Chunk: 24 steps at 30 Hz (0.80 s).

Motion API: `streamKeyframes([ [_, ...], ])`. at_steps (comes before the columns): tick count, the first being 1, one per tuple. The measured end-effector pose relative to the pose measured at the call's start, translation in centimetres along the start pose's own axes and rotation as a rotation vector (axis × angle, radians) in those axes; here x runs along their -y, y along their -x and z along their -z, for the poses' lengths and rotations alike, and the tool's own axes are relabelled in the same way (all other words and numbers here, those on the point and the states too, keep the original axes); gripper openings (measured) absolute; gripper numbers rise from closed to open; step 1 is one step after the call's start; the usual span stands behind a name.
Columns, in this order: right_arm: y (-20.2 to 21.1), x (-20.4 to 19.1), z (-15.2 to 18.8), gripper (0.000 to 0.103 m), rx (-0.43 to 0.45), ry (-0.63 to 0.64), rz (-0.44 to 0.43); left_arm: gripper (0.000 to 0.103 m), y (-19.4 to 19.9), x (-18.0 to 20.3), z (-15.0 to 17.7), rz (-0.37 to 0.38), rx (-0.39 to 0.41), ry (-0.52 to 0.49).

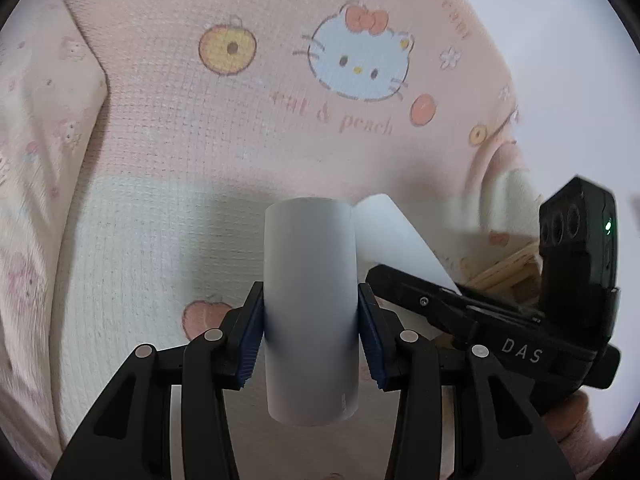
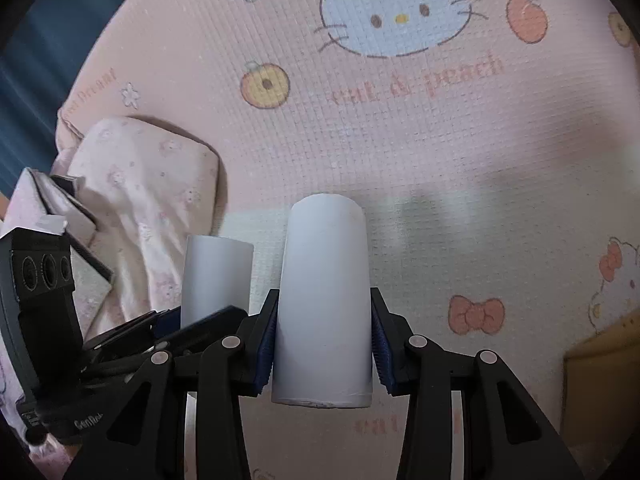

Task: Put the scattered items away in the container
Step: 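Lift both held white tubes up off the blanket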

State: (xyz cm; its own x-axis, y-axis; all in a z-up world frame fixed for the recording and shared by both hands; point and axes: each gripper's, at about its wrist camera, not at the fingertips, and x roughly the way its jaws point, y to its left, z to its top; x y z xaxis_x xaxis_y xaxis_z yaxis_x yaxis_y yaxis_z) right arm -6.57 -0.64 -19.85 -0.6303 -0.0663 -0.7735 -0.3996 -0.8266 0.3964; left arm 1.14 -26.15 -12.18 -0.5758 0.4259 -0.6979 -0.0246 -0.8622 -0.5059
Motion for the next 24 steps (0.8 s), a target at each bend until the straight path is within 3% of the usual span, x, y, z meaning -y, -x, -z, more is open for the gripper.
streamKeyframes([
  [9, 6.9, -0.7, 2.0, 0.039, 0.085, 0.030, -0.020, 0.048, 2.6, 4.1, 1.1, 0.029, 0.091, -0.007],
  [18, 13.1, -2.8, 4.4, 0.039, 0.193, 0.098, -0.011, 0.048, 4.2, 9.1, 2.6, 0.077, 0.113, -0.108],
  [24, 15.6, -2.3, 5.9, 0.039, 0.222, 0.131, 0.002, 0.048, 5.9, 11.9, 3.2, 0.047, 0.140, -0.204],
])
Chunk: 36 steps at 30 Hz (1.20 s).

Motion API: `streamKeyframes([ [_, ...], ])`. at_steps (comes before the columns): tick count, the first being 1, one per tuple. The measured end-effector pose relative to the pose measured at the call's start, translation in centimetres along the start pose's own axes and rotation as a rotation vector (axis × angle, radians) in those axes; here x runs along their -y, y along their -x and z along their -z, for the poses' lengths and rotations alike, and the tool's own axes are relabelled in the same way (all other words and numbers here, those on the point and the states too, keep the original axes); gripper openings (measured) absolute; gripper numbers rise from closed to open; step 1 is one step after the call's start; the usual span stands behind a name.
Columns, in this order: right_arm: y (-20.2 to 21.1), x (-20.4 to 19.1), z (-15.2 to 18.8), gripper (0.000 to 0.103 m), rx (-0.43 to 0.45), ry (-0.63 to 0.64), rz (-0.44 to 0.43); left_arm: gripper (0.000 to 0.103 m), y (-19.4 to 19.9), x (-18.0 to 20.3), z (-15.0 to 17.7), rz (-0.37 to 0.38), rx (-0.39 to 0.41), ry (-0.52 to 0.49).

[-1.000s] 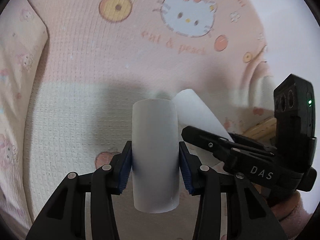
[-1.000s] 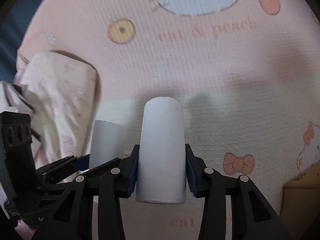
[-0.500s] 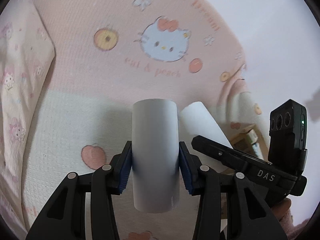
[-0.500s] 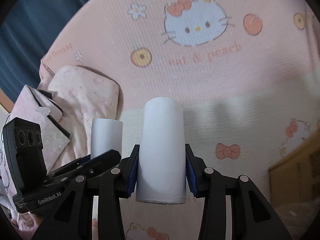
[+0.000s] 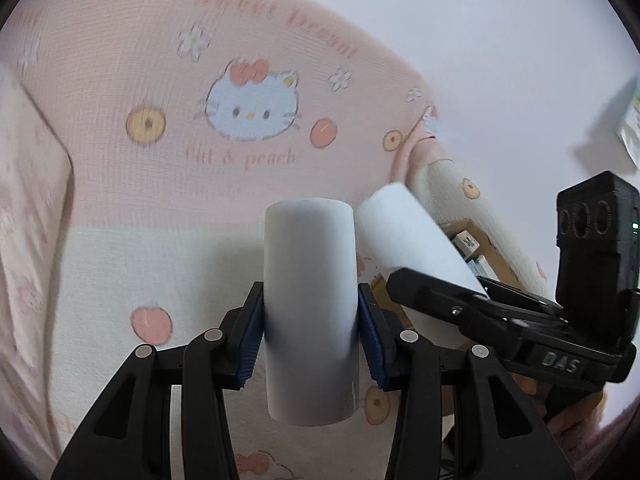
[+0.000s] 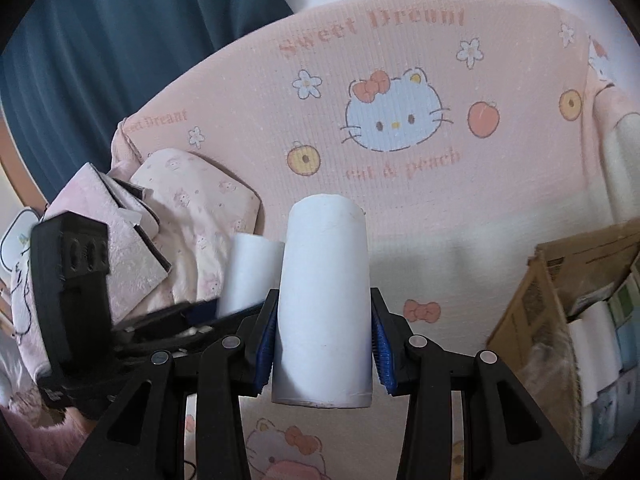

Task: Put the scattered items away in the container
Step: 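Lift both held white tubes up off the blanket, then carry both held tubes over the cardboard box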

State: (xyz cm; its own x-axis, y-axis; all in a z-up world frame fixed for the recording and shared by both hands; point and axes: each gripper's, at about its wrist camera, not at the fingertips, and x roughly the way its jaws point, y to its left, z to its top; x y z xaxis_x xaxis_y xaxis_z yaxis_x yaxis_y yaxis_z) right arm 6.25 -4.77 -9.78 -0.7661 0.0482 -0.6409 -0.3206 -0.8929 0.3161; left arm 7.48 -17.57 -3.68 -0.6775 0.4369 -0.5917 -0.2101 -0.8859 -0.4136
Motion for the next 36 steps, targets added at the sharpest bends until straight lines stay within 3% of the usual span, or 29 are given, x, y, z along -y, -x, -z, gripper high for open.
streamKeyframes([
  [3, 1.0, 0.8, 0.3, 0.039, 0.006, -0.015, -0.024, 0.048, 0.9, 0.7, -0.5, -0.024, 0.015, -0.012],
  [10, 2.8, 2.0, 0.1, 0.039, 0.023, -0.017, -0.012, 0.048, 0.8, 2.6, -2.5, 0.008, 0.002, -0.037],
  [19, 4.7, 5.9, -0.4, 0.039, 0.027, -0.041, 0.117, 0.048, -4.3, 7.1, -5.6, 0.097, -0.066, -0.149],
  [25, 5.6, 9.3, -0.6, 0.039, 0.008, -0.054, 0.204, 0.048, -9.0, 10.8, -6.2, 0.162, -0.152, -0.268],
  [36, 6.0, 14.7, -1.6, 0.039, -0.032, -0.098, 0.307, 0.048, -15.0, 16.4, -8.2, 0.185, -0.358, -0.537],
])
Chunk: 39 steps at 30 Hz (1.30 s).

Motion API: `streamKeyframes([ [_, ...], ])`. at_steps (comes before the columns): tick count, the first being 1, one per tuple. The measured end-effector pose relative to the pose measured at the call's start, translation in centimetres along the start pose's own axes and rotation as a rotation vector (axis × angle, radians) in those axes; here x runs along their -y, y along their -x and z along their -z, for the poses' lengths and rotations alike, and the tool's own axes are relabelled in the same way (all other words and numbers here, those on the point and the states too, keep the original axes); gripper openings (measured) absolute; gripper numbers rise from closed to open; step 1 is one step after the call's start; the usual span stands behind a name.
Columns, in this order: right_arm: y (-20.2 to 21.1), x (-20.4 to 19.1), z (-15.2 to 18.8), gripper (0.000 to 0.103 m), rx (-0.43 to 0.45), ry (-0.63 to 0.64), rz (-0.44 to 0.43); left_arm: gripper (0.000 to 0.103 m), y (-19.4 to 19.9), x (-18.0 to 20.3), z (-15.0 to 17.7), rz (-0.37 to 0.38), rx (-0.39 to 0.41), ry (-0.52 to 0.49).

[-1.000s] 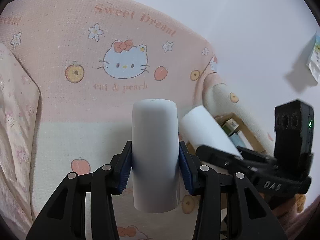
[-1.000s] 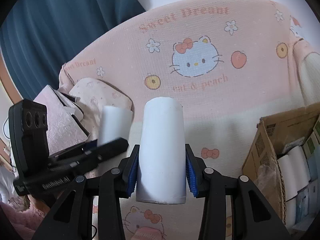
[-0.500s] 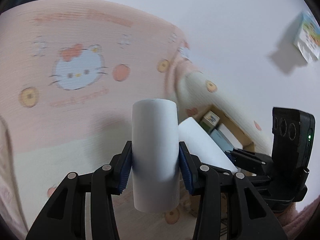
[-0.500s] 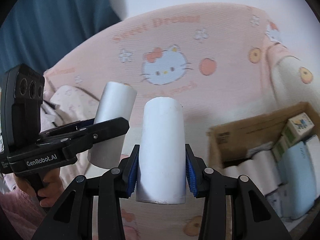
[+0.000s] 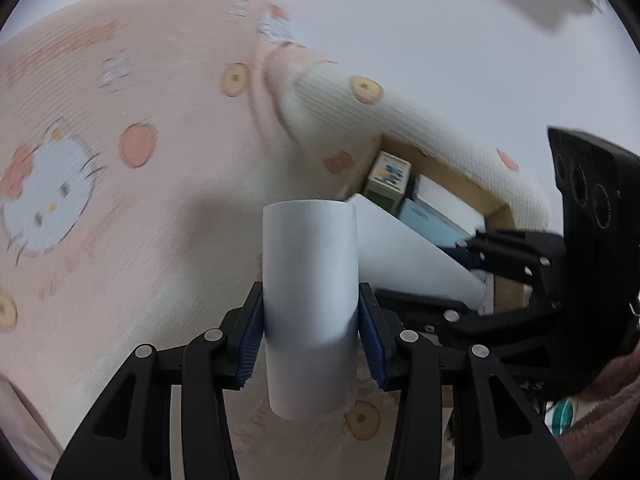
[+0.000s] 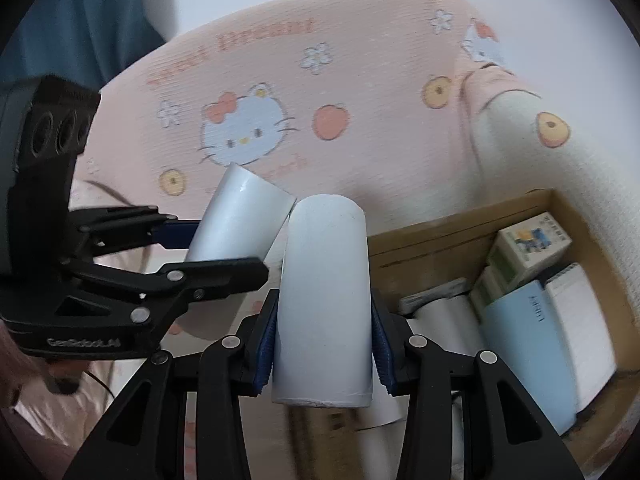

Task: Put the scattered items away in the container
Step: 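Carry both held tubes over the cardboard box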

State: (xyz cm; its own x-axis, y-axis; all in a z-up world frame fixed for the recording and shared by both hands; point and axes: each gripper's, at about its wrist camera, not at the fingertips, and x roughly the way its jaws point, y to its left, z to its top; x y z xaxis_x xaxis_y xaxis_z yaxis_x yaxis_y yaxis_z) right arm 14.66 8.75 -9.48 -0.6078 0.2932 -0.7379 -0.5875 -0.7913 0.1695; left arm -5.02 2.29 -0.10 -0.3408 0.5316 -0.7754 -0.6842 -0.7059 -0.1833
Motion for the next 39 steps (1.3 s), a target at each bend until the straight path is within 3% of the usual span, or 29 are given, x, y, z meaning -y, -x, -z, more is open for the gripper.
streamKeyframes([
  [3, -0.2, 1.7, -0.4, 0.039, -0.046, -0.001, -0.003, 0.048, -1.0, 1.0, -1.4, 0.027, -0.041, -0.049],
  [11, -0.8, 3.7, -0.1, 0.039, -0.175, 0.000, 0.001, 0.048, -3.4, 2.6, -2.1, 0.061, -0.053, -0.083],
  [17, -1.3, 5.1, -0.7, 0.039, -0.346, -0.009, -0.032, 0.048, -4.2, 2.7, -2.9, 0.109, -0.062, -0.074],
  [23, -3.2, 7.0, -0.5, 0.039, -0.507, -0.040, 0.031, 0.048, -5.7, 2.3, -3.0, 0.128, -0.104, -0.111],
  [27, -5.0, 7.9, 0.1, 0.039, -0.538, -0.099, 0.023, 0.048, -7.0, 2.4, -2.5, 0.112, -0.117, -0.157],
  [33, -6.0, 7.8, 1.0, 0.039, -0.545, -0.125, -0.006, 0.048, -7.5, 1.3, -3.3, 0.162, -0.106, -0.065],
  [39, -5.9, 8.8, 1.3, 0.039, -0.471, -0.112, 0.049, 0.048, -7.4, 0.6, -4.2, 0.198, -0.091, 0.000],
])
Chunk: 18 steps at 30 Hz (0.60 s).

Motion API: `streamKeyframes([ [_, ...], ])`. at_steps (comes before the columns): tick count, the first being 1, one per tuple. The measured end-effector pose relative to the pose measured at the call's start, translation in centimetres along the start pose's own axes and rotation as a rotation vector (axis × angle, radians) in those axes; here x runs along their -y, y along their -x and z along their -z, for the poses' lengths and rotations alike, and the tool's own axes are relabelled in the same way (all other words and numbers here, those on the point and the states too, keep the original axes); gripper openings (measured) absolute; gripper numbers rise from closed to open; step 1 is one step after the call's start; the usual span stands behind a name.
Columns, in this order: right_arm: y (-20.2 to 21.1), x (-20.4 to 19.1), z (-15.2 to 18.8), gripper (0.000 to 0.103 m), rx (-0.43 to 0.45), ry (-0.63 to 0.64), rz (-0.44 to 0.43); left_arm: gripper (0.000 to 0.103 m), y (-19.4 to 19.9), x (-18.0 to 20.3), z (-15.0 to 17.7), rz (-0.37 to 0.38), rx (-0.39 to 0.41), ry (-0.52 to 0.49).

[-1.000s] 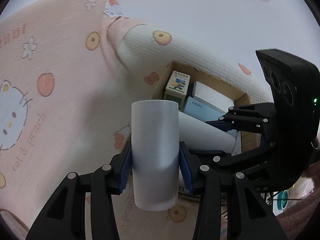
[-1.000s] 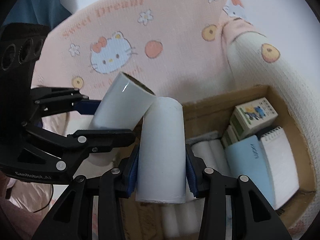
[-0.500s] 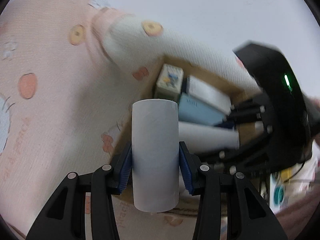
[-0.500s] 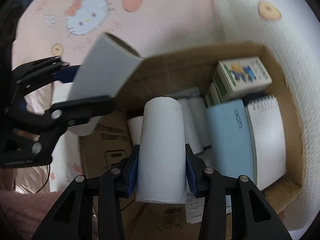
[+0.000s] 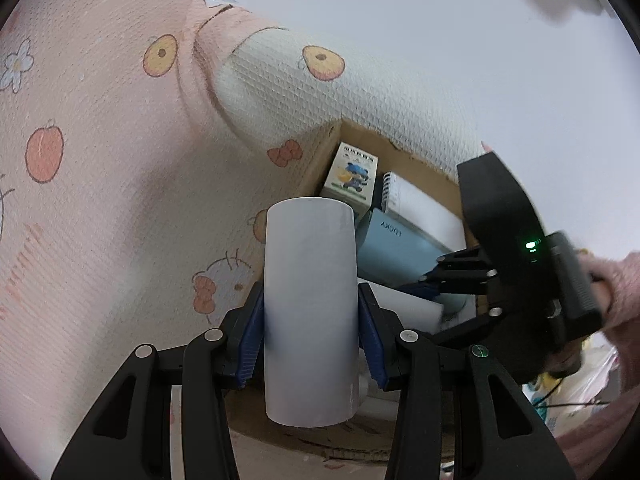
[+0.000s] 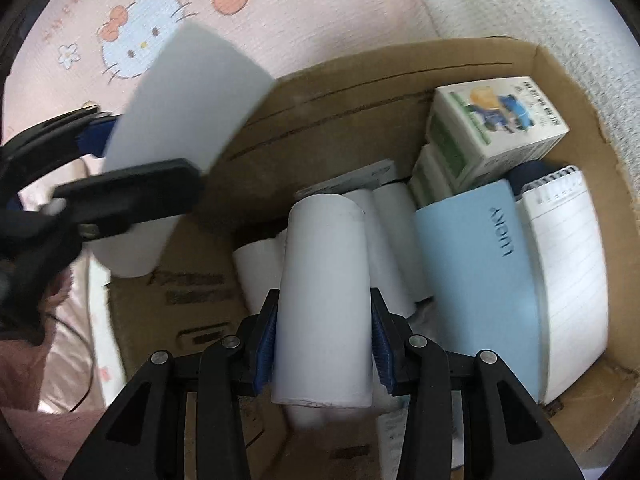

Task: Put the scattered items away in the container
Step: 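Carry both held tubes over the cardboard box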

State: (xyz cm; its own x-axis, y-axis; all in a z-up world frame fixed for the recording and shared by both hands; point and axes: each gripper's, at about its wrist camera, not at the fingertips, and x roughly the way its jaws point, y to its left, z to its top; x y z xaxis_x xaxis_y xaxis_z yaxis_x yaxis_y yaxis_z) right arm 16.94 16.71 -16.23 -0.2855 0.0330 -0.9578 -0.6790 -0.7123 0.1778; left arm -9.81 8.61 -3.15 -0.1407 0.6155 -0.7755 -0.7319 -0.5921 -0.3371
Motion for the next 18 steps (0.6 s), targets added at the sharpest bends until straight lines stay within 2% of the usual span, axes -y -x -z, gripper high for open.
streamKeyframes([
  [3, -0.7, -0.1, 0.1, 0.039, -0.002, 0.010, -0.008, 0.048, 0.1, 0.7, 0.0, 0.028, 0.005, -0.010],
  [6, -1.7, -0.6, 0.1, 0.039, -0.028, 0.034, 0.003, 0.048, -0.2, 1.7, 0.1, -0.006, -0.003, -0.039],
  [11, -1.6, -0.6, -0.3, 0.039, -0.009, 0.042, 0.013, 0.048, -0.8, 2.5, 0.1, -0.053, -0.018, -0.058],
  [18, -2.1, -0.1, -0.1, 0.039, -0.050, 0.067, 0.014, 0.048, -0.5, 2.2, 0.1, -0.035, -0.011, -0.042],
])
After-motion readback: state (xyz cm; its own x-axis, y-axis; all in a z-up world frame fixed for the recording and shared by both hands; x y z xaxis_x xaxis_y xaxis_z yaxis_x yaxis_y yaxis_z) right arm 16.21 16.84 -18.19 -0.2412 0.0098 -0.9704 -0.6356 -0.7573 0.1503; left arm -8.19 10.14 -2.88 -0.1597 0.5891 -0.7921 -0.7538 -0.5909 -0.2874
